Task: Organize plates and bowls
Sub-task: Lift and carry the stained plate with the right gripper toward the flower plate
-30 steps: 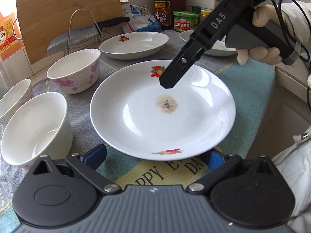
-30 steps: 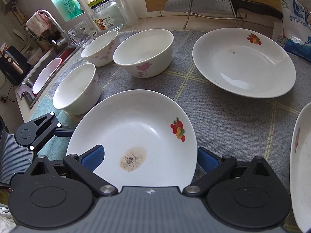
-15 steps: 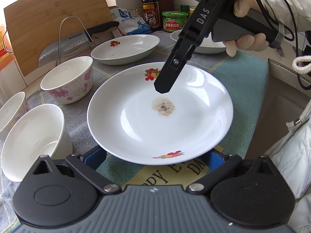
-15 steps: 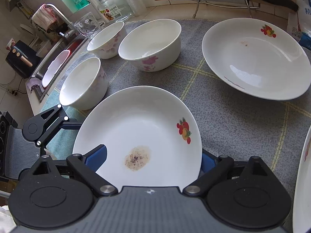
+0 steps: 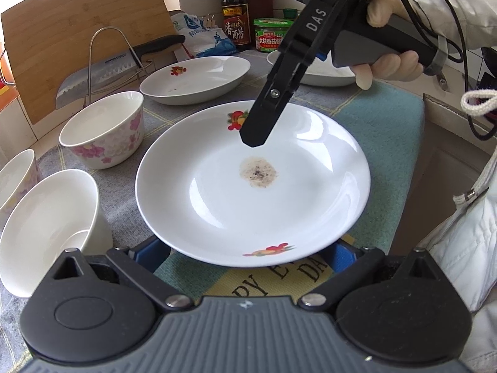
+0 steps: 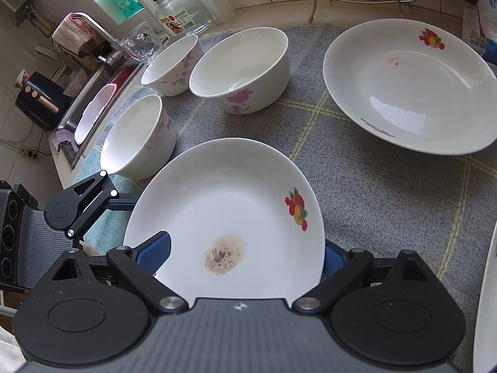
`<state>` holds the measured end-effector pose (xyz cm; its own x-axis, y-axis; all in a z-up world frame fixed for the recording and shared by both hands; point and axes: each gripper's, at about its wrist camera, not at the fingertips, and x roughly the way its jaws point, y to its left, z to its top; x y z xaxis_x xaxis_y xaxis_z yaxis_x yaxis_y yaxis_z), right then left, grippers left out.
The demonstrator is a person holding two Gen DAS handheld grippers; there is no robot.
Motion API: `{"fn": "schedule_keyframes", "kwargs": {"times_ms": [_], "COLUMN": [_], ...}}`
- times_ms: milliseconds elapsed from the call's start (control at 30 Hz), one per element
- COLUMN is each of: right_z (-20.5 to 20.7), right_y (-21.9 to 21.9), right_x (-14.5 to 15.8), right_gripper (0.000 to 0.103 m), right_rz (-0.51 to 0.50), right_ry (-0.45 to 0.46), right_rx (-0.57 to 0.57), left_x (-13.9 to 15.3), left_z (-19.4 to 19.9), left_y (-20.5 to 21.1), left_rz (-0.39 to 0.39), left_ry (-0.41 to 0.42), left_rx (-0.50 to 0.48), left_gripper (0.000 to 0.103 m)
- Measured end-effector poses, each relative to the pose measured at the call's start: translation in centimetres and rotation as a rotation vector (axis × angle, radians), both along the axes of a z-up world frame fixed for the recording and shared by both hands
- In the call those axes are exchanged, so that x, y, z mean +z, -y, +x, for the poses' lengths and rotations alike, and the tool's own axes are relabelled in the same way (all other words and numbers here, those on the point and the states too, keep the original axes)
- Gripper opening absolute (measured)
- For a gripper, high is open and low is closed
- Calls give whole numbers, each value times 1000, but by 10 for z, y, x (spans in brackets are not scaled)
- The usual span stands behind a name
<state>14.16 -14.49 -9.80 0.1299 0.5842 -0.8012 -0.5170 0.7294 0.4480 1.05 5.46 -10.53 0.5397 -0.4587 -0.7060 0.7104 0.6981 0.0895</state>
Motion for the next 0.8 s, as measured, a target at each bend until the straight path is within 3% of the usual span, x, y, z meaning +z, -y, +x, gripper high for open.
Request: {"fn": "schedule_keyframes", "kwargs": {"times_ms": [800], "right_z": [-13], "right_y": [32], "right_x": [25], "right_gripper": [99], "right_rz": [14], "right_ry": [54], "right_rx": [-72], "left_x": [30], "left_z": [12], "left_y": [25], "left_rz": [-12], "left_ry": [-19], "left_rx": [-56], "left_gripper": [101]}}
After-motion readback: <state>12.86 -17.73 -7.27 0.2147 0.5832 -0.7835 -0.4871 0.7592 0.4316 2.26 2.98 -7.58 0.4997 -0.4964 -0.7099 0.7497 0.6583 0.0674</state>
